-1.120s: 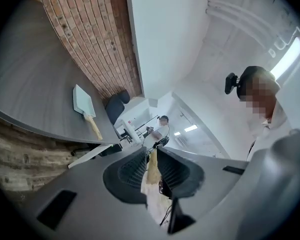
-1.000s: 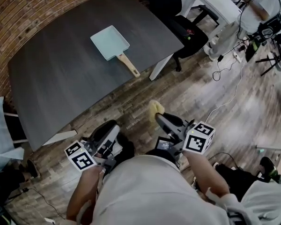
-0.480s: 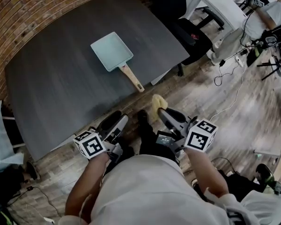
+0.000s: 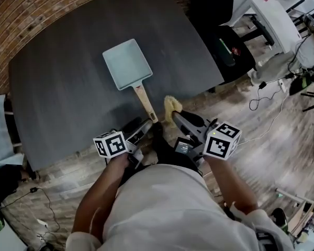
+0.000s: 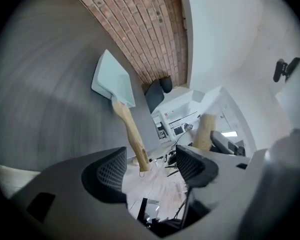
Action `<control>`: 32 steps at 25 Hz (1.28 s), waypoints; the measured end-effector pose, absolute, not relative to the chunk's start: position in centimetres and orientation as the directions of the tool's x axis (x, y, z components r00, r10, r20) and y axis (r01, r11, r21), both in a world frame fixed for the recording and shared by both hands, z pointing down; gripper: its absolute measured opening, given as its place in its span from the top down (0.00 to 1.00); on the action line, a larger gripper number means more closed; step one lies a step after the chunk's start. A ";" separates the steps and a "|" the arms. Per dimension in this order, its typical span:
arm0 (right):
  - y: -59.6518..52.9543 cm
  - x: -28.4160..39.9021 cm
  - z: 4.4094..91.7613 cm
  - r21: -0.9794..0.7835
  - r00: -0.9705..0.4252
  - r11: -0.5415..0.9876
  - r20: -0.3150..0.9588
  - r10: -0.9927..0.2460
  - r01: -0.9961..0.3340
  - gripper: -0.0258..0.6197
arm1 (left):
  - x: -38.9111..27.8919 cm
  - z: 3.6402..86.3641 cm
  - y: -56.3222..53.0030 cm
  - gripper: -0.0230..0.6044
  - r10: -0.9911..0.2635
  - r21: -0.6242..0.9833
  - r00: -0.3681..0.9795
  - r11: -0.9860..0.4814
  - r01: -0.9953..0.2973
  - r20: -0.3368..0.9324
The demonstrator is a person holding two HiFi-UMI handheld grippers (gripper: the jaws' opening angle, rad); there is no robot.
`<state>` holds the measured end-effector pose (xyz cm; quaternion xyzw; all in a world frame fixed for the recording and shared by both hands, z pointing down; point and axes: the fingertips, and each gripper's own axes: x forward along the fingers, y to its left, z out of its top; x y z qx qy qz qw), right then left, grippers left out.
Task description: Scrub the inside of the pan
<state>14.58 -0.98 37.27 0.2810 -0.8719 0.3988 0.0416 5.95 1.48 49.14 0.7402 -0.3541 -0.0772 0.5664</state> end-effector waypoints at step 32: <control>-12.5 1.8 44.3 -0.589 -0.862 0.655 0.461 -0.209 -0.473 0.90 | 7.0 54.0 0.8 0.78 -0.548 0.928 0.770 0.033 -0.371 0.328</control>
